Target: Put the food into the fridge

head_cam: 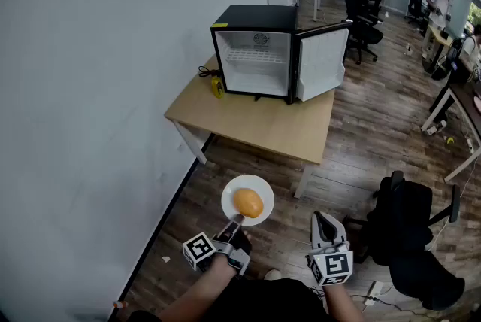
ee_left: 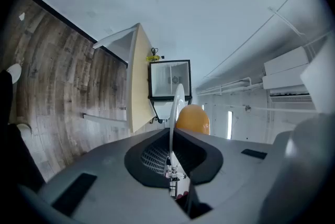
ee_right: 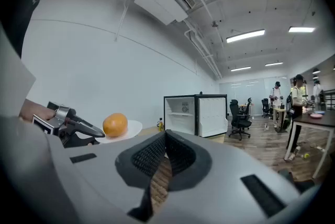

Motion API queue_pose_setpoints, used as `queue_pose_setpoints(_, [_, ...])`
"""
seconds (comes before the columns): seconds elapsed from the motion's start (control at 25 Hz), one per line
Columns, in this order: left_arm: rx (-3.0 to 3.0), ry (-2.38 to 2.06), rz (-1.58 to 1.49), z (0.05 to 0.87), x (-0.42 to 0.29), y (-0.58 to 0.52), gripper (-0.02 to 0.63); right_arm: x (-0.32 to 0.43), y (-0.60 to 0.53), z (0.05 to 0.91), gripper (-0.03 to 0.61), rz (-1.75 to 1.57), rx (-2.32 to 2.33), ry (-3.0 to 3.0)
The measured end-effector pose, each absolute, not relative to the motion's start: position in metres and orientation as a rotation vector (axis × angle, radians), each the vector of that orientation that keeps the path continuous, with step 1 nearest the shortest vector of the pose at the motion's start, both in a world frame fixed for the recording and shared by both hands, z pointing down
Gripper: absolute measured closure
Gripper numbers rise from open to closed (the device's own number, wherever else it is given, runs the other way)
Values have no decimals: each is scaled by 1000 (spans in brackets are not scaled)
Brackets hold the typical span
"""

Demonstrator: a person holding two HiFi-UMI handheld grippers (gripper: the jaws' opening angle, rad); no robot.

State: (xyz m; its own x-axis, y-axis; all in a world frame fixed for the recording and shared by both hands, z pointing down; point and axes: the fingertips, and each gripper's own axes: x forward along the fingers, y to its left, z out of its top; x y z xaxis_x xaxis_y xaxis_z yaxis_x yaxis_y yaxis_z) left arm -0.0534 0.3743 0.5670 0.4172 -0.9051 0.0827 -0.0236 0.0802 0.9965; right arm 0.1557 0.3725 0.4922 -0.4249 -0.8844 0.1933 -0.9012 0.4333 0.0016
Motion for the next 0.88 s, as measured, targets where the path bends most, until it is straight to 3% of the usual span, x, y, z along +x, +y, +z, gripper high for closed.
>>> queue_pose_setpoints(0.44, [1347, -899, -754, 577, -28, 367, 592, 170, 382, 505, 518, 269, 1575, -2619])
queue_pose_setpoints(0.88, [1342, -847, -711, 597, -18, 276, 592, 186, 314, 522, 518, 273, 1653, -2483])
